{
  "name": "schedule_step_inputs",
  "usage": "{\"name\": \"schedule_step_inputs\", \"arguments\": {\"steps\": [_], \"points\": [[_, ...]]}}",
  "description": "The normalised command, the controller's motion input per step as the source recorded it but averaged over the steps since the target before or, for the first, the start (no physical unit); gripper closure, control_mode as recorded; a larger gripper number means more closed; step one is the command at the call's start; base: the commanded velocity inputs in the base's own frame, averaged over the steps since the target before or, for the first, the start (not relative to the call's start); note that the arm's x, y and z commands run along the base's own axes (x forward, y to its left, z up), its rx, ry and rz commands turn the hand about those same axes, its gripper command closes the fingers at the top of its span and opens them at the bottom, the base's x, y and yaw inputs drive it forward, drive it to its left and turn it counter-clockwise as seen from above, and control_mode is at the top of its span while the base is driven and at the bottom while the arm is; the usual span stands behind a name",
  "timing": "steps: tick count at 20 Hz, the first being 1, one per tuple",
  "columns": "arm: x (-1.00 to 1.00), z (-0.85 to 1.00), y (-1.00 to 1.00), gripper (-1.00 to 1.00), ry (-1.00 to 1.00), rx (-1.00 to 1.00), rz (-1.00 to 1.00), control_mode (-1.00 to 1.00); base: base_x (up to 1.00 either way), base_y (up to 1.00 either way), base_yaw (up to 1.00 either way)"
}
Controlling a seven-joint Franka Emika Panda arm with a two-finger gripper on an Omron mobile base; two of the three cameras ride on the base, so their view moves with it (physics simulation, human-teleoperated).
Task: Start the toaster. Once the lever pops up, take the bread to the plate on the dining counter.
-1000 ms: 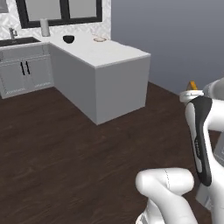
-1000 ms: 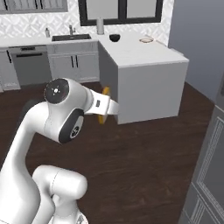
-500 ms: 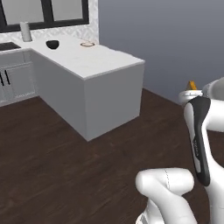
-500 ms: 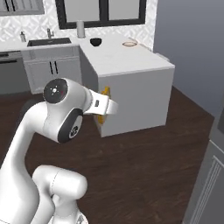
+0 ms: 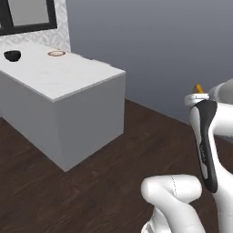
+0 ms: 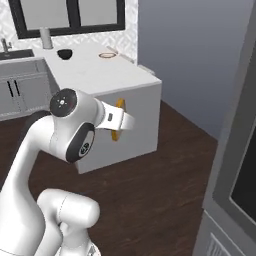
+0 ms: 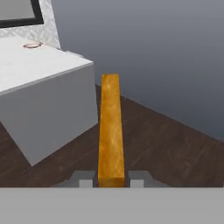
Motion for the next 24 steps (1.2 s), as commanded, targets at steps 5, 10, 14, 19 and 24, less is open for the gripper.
{"name": "schedule_step_inputs", "arguments": {"steps": [5,10,14,19,24], "points": [[0.00,0.00,0.00,1.00,0.00,0.00,0.00,1.00,0.99,-0.31,-0.31],[0.00,0.00,0.00,1.00,0.00,0.00,0.00,1.00,1.00,-0.44,-0.20],[0.00,0.00,0.00,1.00,0.00,0.00,0.00,1.00,1.00,-0.51,-0.11],[0.00,0.00,0.00,1.00,0.00,0.00,0.00,1.00,1.00,-0.54,0.01],[0.00,0.00,0.00,1.00,0.00,0.00,0.00,1.00,1.00,-0.31,0.02]]}}
